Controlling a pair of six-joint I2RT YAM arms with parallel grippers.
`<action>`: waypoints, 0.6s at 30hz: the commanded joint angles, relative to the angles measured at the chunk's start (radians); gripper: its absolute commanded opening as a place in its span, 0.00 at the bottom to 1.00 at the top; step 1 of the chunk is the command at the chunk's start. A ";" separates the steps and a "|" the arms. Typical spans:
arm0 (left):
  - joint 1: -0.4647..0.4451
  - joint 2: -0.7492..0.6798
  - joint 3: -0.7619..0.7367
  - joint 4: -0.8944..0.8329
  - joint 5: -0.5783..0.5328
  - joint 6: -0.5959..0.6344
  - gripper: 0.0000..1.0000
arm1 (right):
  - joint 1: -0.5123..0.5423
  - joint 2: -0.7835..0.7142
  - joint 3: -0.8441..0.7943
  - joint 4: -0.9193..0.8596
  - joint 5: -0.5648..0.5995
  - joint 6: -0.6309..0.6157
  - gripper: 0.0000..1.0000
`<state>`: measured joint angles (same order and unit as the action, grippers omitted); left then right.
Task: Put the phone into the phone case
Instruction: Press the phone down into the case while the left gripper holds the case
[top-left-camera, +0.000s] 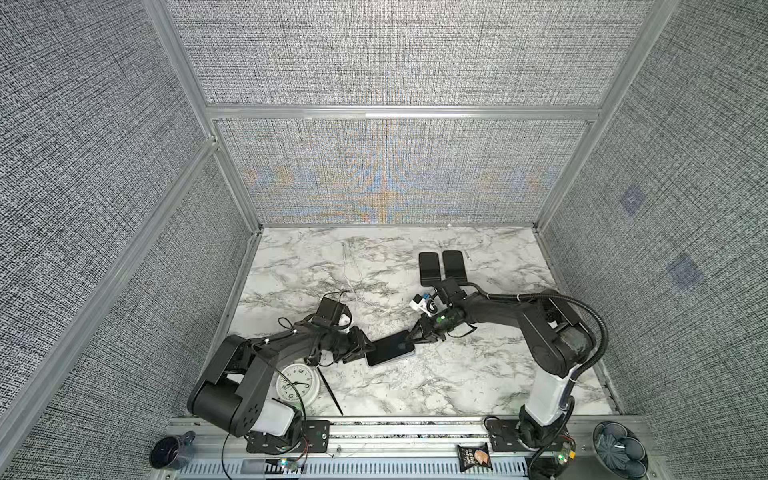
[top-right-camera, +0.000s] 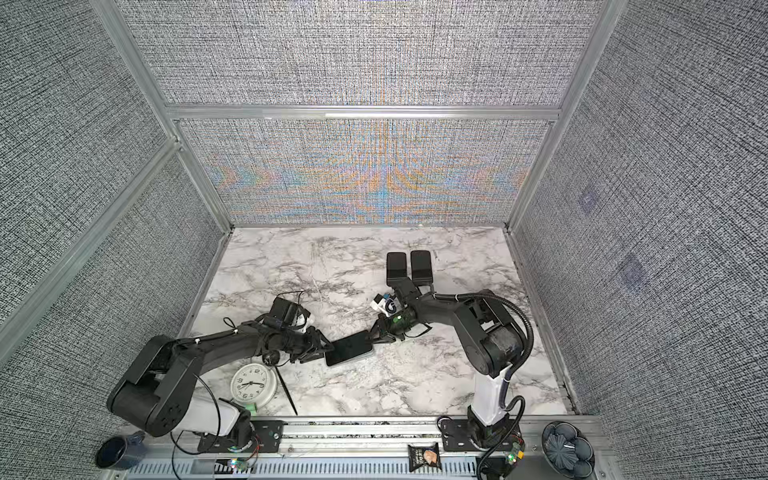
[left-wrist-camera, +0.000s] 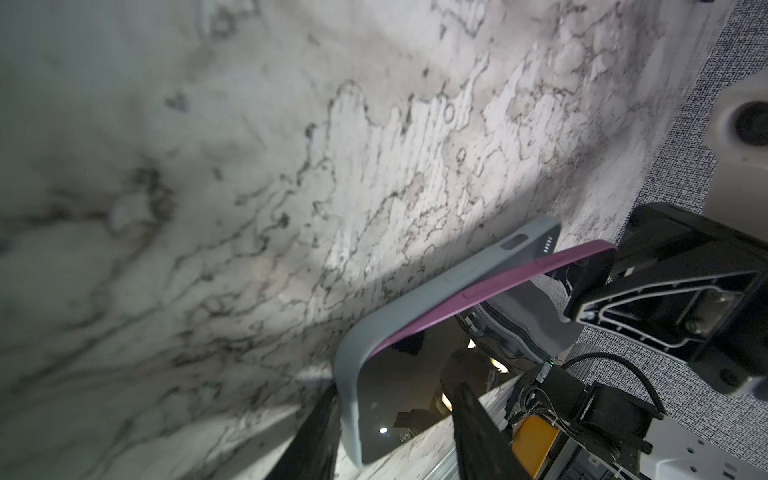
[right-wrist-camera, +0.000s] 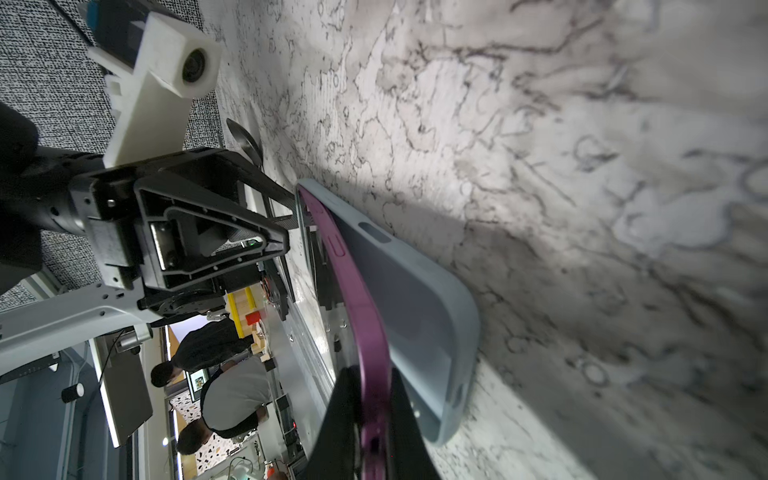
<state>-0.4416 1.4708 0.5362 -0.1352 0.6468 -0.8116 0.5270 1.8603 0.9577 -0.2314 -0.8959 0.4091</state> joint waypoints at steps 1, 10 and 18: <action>-0.005 0.016 -0.007 0.074 -0.024 0.015 0.46 | 0.014 0.004 0.000 -0.099 0.153 0.002 0.08; -0.006 0.013 -0.010 0.082 -0.029 0.015 0.46 | 0.041 0.006 0.026 -0.161 0.249 -0.015 0.22; -0.006 0.005 -0.010 0.071 -0.032 0.021 0.46 | 0.067 0.000 0.073 -0.226 0.316 -0.031 0.35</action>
<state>-0.4438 1.4765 0.5285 -0.0696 0.6544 -0.8104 0.5865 1.8606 1.0210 -0.3828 -0.6949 0.3977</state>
